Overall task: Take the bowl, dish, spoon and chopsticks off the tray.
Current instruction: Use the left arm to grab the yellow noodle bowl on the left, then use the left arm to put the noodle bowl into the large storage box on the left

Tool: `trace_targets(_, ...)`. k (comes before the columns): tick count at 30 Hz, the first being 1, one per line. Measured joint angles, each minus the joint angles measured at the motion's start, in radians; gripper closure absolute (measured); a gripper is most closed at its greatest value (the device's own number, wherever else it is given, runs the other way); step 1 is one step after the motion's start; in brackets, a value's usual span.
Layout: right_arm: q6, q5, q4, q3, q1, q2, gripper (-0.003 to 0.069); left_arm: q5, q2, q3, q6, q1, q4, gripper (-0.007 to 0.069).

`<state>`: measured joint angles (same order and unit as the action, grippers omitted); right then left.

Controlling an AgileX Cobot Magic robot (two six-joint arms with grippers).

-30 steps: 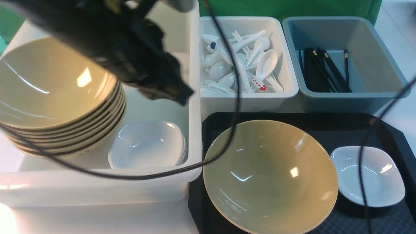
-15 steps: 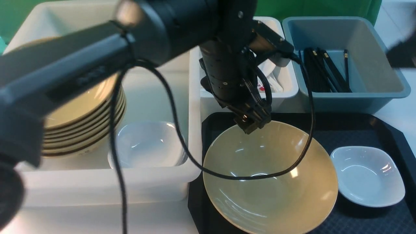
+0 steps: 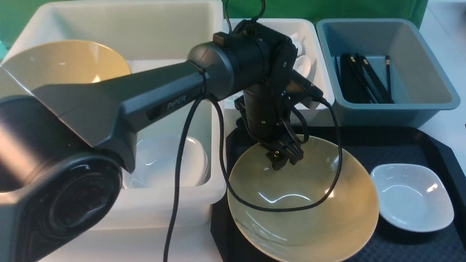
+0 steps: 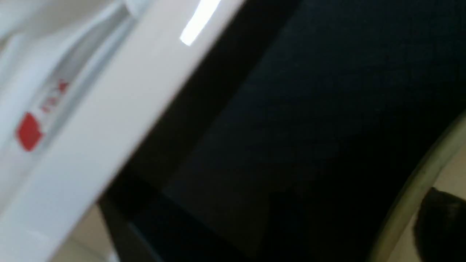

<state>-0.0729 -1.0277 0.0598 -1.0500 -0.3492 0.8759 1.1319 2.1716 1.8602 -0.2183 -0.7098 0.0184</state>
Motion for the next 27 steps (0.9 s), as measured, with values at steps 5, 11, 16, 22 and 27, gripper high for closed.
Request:
trace_targets(5, -0.004, 0.004, 0.000, 0.000, 0.000, 0.000, 0.0289, 0.029, -0.025, 0.005, -0.006, 0.002, 0.103, 0.0538)
trace_targets(11, -0.029, 0.017, 0.001, 0.000, 0.000, 0.000, 0.0339, 0.032, -0.155, 0.007, -0.020, 0.005, 0.155, 0.0620)
trace_targets(16, -0.083, 0.064, -0.060, -0.021, 0.000, 0.008, 0.0454, 0.052, -0.290, 0.006, -0.032, 0.084, 0.214, 0.0618)
trace_targets(22, -0.368, 0.087, -0.388, -0.164, -0.030, 0.108, 0.0623, 0.061, -0.552, -0.092, -0.020, 0.350, 0.373, 0.0618)
trace_targets(27, -0.448, 0.110, -0.458, -0.301, -0.164, 0.222, 0.0624, -0.004, -0.843, -0.344, 0.024, 0.741, 0.424, 0.0619)
